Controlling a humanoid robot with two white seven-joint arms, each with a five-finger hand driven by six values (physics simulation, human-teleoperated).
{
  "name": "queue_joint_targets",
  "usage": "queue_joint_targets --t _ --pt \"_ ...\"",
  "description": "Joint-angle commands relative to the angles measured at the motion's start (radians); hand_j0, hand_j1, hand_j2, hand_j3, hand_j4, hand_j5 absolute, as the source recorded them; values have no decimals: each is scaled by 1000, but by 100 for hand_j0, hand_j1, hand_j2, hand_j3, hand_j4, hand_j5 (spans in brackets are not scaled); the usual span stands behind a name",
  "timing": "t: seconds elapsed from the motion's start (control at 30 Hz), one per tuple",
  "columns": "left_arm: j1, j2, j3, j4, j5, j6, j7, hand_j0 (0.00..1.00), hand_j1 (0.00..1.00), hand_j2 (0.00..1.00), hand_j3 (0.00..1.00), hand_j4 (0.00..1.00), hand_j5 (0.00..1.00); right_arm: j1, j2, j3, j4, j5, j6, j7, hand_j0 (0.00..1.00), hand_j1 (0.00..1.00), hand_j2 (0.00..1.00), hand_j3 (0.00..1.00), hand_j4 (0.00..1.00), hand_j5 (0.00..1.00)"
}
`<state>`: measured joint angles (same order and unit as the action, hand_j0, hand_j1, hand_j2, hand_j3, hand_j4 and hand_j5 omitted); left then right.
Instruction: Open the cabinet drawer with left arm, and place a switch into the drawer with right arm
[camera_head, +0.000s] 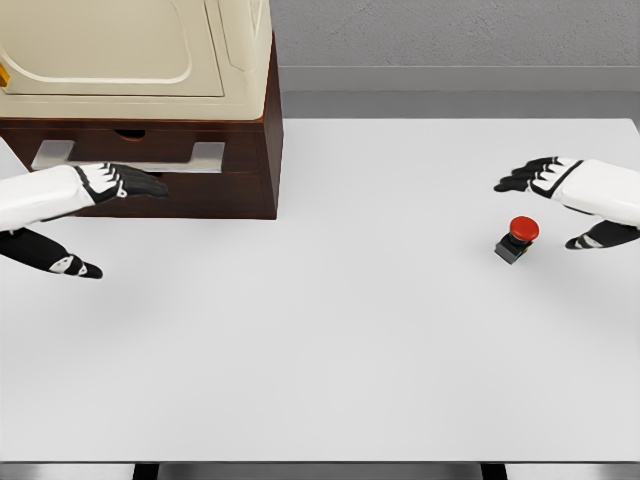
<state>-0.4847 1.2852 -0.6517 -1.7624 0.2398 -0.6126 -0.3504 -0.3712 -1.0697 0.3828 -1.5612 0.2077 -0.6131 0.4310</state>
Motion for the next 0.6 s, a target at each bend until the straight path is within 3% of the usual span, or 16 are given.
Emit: queue_joint_targets --t 0.0,0.37,0.57 --pt "-2 2 1 0 58 2 -48 100 100 100 100 100 100 0 -1 2 3 4 2 2 100 100 100 100 100 100" --pt "-37 5 1 26 93 2 -47 100 100 100 100 100 100 -17 33 4 9 119 2 3 100 100 100 100 100 100" --pt "-37 3 0 61 96 2 -47 100 100 100 100 100 100 -48 108 30 53 191 2 5 100 100 100 100 100 100"
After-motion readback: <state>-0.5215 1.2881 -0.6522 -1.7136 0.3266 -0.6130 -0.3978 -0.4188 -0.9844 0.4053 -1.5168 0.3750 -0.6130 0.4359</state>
